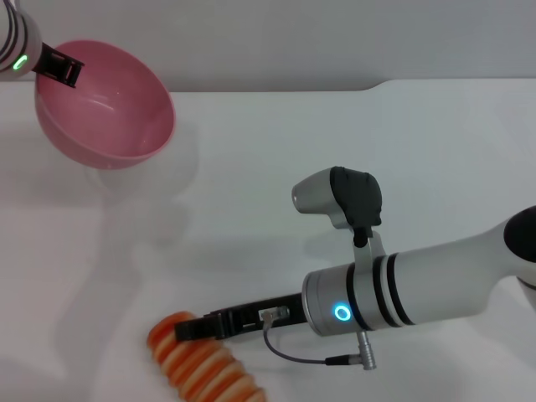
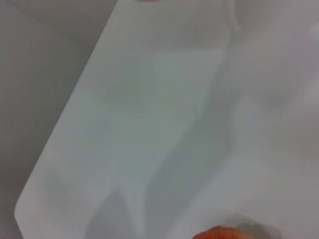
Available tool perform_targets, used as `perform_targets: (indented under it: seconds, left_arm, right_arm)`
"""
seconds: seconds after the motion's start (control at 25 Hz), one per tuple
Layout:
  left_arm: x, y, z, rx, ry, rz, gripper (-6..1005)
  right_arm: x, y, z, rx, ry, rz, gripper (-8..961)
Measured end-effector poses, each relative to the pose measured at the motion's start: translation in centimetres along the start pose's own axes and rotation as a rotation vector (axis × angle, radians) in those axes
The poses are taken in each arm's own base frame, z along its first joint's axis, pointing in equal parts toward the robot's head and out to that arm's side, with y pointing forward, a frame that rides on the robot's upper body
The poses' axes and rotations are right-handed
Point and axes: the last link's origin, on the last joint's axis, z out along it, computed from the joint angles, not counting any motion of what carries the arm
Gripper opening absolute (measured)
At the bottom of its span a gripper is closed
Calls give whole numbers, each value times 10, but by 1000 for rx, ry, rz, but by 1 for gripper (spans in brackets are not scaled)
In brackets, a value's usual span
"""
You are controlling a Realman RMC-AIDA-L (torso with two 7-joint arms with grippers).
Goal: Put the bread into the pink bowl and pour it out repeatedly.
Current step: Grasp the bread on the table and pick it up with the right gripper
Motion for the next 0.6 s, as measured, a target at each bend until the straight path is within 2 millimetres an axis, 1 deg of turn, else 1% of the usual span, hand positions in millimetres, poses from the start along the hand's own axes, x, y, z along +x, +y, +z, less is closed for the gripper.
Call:
perform_targets:
  seconds: [0.16,0.6]
  left_arm:
    - [-1,-1,0,1,0,0,48]
    - [1,-1,-1,2,7,6,48]
  right_arm:
    - [1,-2,-1,5,-5,-45,613]
    - [-6,-7,-8,15,-47,-64,313]
